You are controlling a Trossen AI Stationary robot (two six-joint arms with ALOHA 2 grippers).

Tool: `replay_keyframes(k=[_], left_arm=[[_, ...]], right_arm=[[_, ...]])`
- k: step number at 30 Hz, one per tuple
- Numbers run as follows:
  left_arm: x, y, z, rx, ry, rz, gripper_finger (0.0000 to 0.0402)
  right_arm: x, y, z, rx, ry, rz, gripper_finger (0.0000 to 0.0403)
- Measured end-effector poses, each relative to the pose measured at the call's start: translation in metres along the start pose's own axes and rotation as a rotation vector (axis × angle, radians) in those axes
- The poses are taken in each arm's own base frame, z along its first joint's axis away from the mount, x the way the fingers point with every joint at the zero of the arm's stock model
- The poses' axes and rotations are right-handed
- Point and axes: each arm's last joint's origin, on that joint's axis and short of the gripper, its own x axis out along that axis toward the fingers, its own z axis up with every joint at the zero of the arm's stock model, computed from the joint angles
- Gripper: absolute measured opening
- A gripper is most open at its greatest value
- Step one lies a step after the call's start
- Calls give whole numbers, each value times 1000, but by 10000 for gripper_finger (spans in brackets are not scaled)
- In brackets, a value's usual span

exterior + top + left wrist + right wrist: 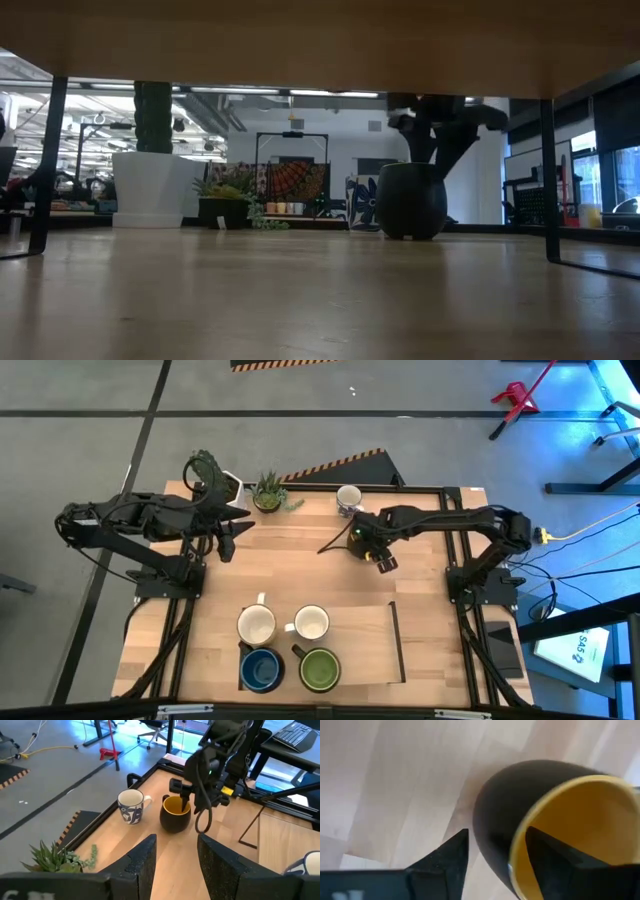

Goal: Place coffee mugs
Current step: Put the yellow mug on the shelf

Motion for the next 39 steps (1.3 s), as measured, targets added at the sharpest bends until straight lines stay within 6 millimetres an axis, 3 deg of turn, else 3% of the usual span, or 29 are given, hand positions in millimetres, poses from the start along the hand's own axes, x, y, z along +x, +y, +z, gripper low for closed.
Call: replay_keyframes(k=[3, 8, 13, 16, 19, 23, 26, 30, 34, 39], left_arm=[[0, 0, 0, -4, 0, 0, 137], [0, 0, 0, -5, 0, 0, 137], [0, 0, 0, -2, 2, 0, 137], [0, 0, -1, 2, 9, 2, 137], [0, 1, -3, 13, 25, 8, 137], [0, 2, -4, 22, 41, 13, 137], [0, 2, -4, 22, 40, 13, 137], [0, 2, -4, 22, 40, 13, 137], [0, 2, -4, 22, 40, 14, 137], [0, 2, -4, 22, 40, 13, 137]], right_arm=[[8, -1, 0, -2, 44, -5, 148], [10, 1, 0, -6, 39, 26, 20], [6, -1, 1, -3, 35, 27, 7], [-20, 0, 8, -10, -4, 30, 6], [-66, 9, 18, -56, -34, 29, 4], [-137, 37, 34, -117, -68, 56, 3], [-191, 69, 44, -184, -148, 68, 2], [-241, 118, 56, -252, -312, 92, 1], [-262, 167, 59, -303, -364, 128, 1], [-260, 217, 62, -390, -336, 161, 1]])
